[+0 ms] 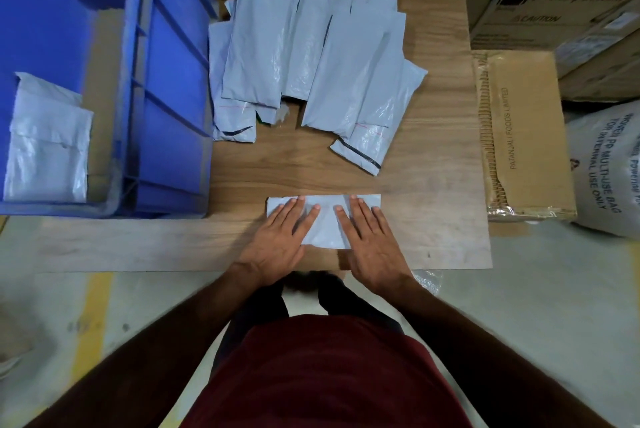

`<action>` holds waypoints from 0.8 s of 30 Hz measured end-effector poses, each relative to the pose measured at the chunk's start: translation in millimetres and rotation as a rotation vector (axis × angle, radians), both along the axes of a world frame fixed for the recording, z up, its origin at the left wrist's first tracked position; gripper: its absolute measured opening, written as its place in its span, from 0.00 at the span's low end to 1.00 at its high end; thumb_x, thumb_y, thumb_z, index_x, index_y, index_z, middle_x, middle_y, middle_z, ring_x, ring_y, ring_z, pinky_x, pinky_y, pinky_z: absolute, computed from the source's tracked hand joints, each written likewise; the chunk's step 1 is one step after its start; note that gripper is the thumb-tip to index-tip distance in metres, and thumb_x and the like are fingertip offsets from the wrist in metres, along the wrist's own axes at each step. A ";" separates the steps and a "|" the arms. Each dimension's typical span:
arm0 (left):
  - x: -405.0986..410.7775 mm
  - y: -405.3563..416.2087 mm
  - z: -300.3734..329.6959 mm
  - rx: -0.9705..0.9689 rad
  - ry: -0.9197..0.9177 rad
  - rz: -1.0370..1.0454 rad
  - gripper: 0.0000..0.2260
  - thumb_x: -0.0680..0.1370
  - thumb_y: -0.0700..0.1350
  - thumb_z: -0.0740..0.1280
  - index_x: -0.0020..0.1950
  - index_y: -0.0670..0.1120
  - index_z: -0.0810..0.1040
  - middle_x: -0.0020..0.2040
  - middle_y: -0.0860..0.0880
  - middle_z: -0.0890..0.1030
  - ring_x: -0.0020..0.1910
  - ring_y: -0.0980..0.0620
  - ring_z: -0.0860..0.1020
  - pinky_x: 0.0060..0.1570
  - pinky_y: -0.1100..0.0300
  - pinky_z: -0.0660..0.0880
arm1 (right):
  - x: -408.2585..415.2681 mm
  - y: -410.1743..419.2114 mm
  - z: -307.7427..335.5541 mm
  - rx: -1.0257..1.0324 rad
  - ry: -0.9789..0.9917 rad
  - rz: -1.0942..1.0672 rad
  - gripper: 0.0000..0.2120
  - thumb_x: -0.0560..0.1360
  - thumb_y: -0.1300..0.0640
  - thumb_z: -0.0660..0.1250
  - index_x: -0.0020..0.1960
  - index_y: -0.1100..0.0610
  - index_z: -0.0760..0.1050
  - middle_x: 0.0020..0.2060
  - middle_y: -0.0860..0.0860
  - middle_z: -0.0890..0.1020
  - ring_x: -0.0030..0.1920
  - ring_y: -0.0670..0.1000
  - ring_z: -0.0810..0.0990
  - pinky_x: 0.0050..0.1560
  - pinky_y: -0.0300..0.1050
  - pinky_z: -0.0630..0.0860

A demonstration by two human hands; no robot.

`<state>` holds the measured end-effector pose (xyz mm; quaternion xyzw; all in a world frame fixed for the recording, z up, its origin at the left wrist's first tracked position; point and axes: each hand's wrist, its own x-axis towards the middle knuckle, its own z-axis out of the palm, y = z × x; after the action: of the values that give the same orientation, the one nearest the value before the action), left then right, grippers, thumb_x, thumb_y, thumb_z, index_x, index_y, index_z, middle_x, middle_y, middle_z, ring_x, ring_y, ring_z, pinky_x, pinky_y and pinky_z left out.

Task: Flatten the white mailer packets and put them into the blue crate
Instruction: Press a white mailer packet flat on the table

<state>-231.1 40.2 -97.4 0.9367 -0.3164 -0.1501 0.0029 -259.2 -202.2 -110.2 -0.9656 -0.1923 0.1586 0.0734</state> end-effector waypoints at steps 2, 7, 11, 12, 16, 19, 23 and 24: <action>1.9 -0.8 7.3 -0.023 0.012 -0.004 0.33 0.79 0.51 0.53 0.82 0.43 0.48 0.79 0.34 0.61 0.76 0.37 0.67 0.75 0.45 0.65 | 7.8 5.8 5.8 -0.019 0.032 -0.028 0.42 0.75 0.52 0.63 0.83 0.57 0.47 0.82 0.62 0.49 0.82 0.61 0.51 0.80 0.59 0.51; 10.2 0.1 28.9 -0.105 -0.077 0.037 0.39 0.76 0.46 0.70 0.82 0.43 0.52 0.79 0.34 0.61 0.52 0.42 0.83 0.52 0.51 0.80 | 23.1 16.1 25.3 -0.029 -0.042 -0.023 0.33 0.75 0.57 0.60 0.80 0.58 0.60 0.79 0.64 0.60 0.73 0.64 0.70 0.72 0.60 0.69; 19.6 11.1 35.6 -0.156 -0.149 0.004 0.39 0.79 0.46 0.65 0.84 0.47 0.44 0.81 0.39 0.57 0.52 0.44 0.83 0.50 0.51 0.80 | 32.6 15.6 43.5 -0.017 -0.160 -0.004 0.35 0.74 0.58 0.60 0.80 0.57 0.61 0.76 0.62 0.67 0.58 0.61 0.80 0.61 0.56 0.77; 22.5 13.6 37.6 -0.166 -0.135 -0.010 0.37 0.80 0.46 0.61 0.83 0.49 0.42 0.82 0.40 0.56 0.54 0.42 0.82 0.50 0.50 0.80 | 34.8 15.0 48.8 -0.008 -0.179 0.004 0.35 0.73 0.57 0.57 0.81 0.57 0.59 0.76 0.61 0.69 0.53 0.60 0.81 0.58 0.55 0.78; 37.9 17.1 51.4 -0.181 -0.133 -0.060 0.41 0.78 0.45 0.63 0.83 0.52 0.39 0.78 0.43 0.60 0.45 0.44 0.82 0.44 0.51 0.81 | 46.8 6.8 62.7 0.012 -0.183 0.061 0.37 0.72 0.52 0.54 0.81 0.54 0.58 0.72 0.58 0.74 0.43 0.58 0.83 0.49 0.52 0.78; 49.1 10.9 59.1 -0.165 -0.178 -0.058 0.44 0.71 0.42 0.73 0.83 0.50 0.54 0.70 0.43 0.70 0.36 0.48 0.80 0.37 0.55 0.79 | 57.3 0.9 62.6 0.026 -0.144 0.086 0.35 0.74 0.48 0.53 0.80 0.53 0.60 0.69 0.55 0.76 0.43 0.57 0.83 0.45 0.51 0.79; 56.4 -5.1 40.8 -0.106 -0.264 0.108 0.36 0.68 0.38 0.74 0.75 0.47 0.69 0.65 0.40 0.75 0.48 0.41 0.79 0.52 0.47 0.77 | 72.8 4.7 41.1 -0.018 -0.150 0.007 0.35 0.73 0.53 0.55 0.80 0.56 0.62 0.68 0.61 0.75 0.58 0.62 0.80 0.61 0.57 0.76; 53.3 -10.2 32.8 -0.103 -0.244 0.195 0.31 0.71 0.41 0.73 0.74 0.47 0.72 0.68 0.39 0.75 0.57 0.39 0.77 0.61 0.44 0.73 | 75.0 7.5 35.4 -0.032 -0.158 -0.032 0.34 0.73 0.55 0.57 0.79 0.57 0.62 0.70 0.63 0.74 0.65 0.63 0.76 0.68 0.61 0.71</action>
<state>-177.8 30.0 -64.6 0.9728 -0.2294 -0.0178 0.0270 -184.2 -194.7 -74.8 -0.9792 -0.1794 0.0838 0.0451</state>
